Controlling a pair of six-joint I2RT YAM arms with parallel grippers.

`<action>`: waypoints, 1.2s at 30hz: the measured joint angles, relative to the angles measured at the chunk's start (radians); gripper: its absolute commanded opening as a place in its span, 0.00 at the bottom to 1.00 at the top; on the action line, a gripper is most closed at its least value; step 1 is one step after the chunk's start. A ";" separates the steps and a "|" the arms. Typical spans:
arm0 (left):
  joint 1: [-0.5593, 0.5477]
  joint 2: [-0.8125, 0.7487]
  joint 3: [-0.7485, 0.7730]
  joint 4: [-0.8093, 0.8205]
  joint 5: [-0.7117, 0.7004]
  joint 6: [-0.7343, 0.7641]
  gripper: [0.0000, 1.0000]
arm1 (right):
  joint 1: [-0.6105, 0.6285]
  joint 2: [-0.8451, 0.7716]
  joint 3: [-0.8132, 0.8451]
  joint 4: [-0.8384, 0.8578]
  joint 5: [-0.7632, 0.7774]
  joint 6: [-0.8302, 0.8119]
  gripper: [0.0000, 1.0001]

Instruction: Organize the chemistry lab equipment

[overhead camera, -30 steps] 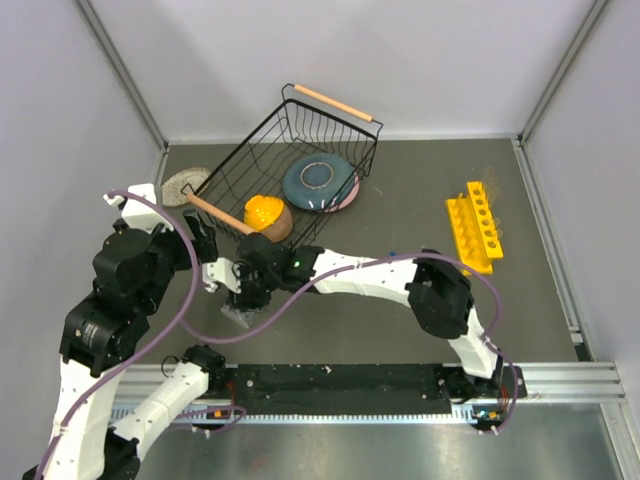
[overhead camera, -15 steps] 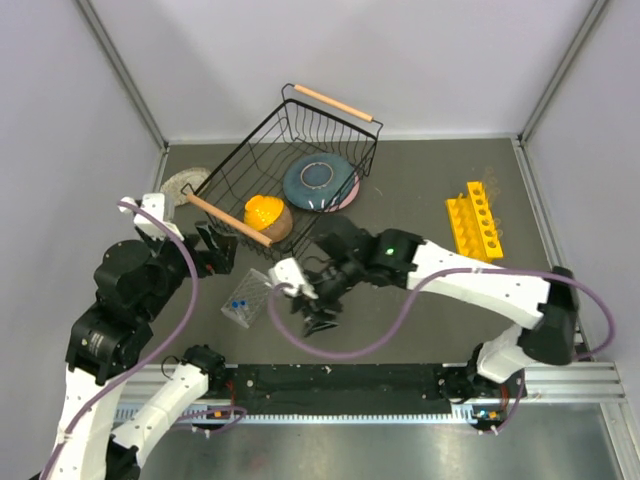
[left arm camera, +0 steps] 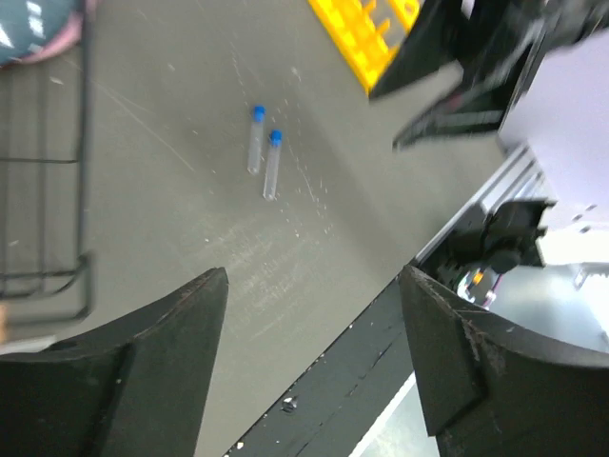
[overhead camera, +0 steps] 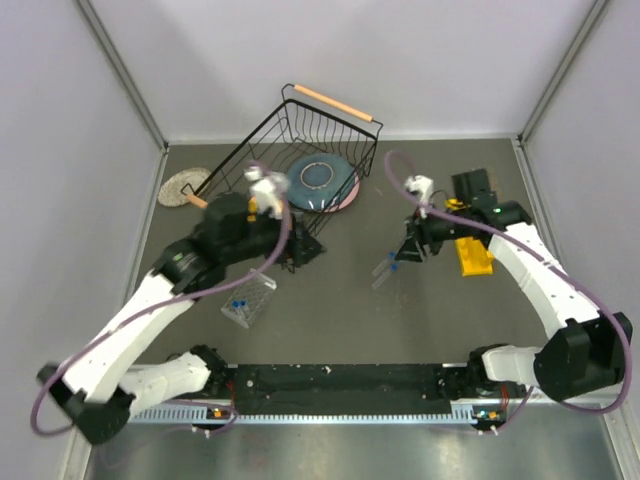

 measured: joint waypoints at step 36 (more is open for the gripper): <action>-0.302 1.286 0.665 -0.088 -0.286 0.143 0.40 | -0.384 -0.065 -0.121 0.214 -0.111 0.329 0.54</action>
